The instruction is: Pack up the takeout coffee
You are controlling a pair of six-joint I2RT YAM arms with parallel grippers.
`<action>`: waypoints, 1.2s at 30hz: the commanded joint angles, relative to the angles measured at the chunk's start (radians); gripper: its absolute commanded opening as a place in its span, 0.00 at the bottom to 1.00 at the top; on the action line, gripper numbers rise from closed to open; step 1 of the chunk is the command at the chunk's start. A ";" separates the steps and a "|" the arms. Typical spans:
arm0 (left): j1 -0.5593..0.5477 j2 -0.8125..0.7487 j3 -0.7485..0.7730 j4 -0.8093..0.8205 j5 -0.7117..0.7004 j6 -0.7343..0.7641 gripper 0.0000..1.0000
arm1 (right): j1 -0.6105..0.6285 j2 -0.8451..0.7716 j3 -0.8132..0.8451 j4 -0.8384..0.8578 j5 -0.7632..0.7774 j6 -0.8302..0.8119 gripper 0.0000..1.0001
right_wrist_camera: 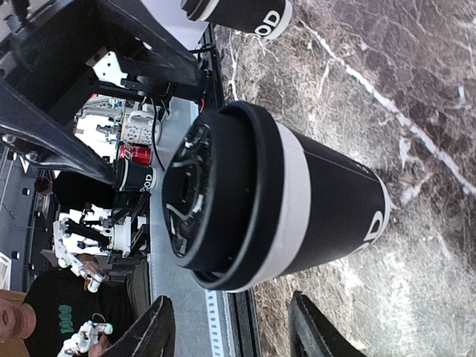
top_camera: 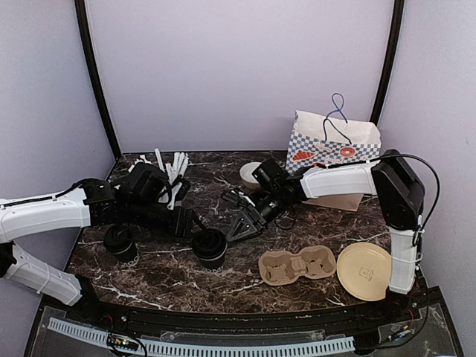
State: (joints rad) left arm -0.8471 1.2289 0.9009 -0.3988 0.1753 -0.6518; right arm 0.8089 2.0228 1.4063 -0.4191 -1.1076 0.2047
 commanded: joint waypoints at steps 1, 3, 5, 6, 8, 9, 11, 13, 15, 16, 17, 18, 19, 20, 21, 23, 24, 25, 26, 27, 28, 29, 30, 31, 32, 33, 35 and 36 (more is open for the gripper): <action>0.000 0.017 -0.020 -0.013 -0.001 -0.007 0.65 | 0.013 0.011 0.045 0.012 -0.025 0.011 0.55; 0.000 0.032 -0.026 -0.008 -0.002 -0.001 0.63 | 0.015 0.015 0.051 0.011 -0.018 0.017 0.56; -0.001 0.052 -0.025 0.000 0.002 0.008 0.60 | 0.015 0.024 0.060 0.007 -0.002 0.025 0.55; -0.001 0.062 -0.025 0.007 0.007 0.010 0.58 | 0.015 0.031 0.066 0.005 0.004 0.029 0.53; -0.001 0.078 -0.025 0.017 0.013 0.015 0.55 | 0.016 0.043 0.076 -0.002 0.016 0.037 0.50; -0.001 0.084 -0.025 0.020 0.015 0.018 0.54 | 0.016 0.048 0.079 -0.004 0.021 0.041 0.49; -0.001 0.099 -0.024 0.026 0.024 0.021 0.51 | 0.016 0.054 0.079 -0.002 0.023 0.047 0.45; -0.001 0.117 -0.025 0.033 0.031 0.025 0.47 | 0.017 0.060 0.077 0.001 0.023 0.054 0.39; -0.001 0.126 -0.026 0.039 0.036 0.028 0.44 | 0.016 0.068 0.078 0.006 0.019 0.061 0.35; -0.001 0.130 -0.026 0.041 0.040 0.028 0.43 | 0.016 0.071 0.081 0.007 0.017 0.065 0.33; 0.000 0.134 -0.028 0.042 0.041 0.030 0.42 | 0.016 0.077 0.084 0.008 0.018 0.069 0.30; -0.001 0.137 -0.030 0.043 0.046 0.030 0.41 | 0.016 0.082 0.086 0.006 0.021 0.073 0.28; -0.001 0.138 -0.034 0.045 0.047 0.029 0.40 | 0.016 0.088 0.088 0.006 0.026 0.077 0.27; -0.001 0.140 -0.037 0.045 0.049 0.029 0.39 | 0.017 0.094 0.089 0.005 0.030 0.081 0.25; -0.001 0.141 -0.043 0.045 0.049 0.030 0.39 | 0.017 0.099 0.089 0.003 0.043 0.085 0.24; 0.000 0.141 -0.055 0.047 0.050 0.030 0.37 | 0.016 0.111 0.091 -0.015 0.088 0.085 0.22; 0.000 0.142 -0.060 0.049 0.052 0.029 0.37 | 0.017 0.117 0.092 -0.026 0.112 0.084 0.22; 0.000 0.144 -0.071 0.052 0.053 0.029 0.37 | 0.017 0.124 0.092 -0.032 0.125 0.086 0.22; 0.000 0.145 -0.074 0.053 0.059 0.027 0.37 | 0.016 0.129 0.090 -0.030 0.124 0.093 0.25; -0.001 0.148 -0.080 0.057 0.067 0.027 0.38 | 0.016 0.129 0.086 -0.019 0.108 0.110 0.30; -0.001 0.149 -0.082 0.059 0.071 0.026 0.39 | 0.016 0.127 0.085 -0.005 0.070 0.129 0.32; -0.003 0.152 -0.085 0.063 0.076 0.025 0.42 | 0.017 0.124 0.085 0.014 0.041 0.148 0.34; -0.004 0.151 -0.087 0.064 0.074 0.025 0.43 | 0.016 0.119 0.086 0.031 0.016 0.167 0.34; -0.007 0.150 -0.086 0.066 0.071 0.024 0.44 | 0.018 0.115 0.086 0.048 -0.011 0.183 0.34; -0.008 0.149 -0.087 0.067 0.069 0.022 0.45 | 0.018 0.112 0.084 0.071 -0.037 0.205 0.34; -0.009 0.151 -0.087 0.070 0.068 0.021 0.46 | 0.021 0.108 0.079 0.095 -0.057 0.229 0.34; -0.009 0.156 -0.088 0.073 0.067 0.021 0.46 | 0.022 0.104 0.065 0.136 -0.082 0.267 0.36; -0.010 0.158 -0.088 0.074 0.068 0.021 0.46 | 0.025 0.103 0.060 0.141 -0.081 0.276 0.36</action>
State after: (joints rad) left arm -0.8394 1.3342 0.8585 -0.3145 0.2249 -0.6365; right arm 0.8104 2.1120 1.4784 -0.4206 -1.1568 0.3870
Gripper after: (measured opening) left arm 0.457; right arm 0.355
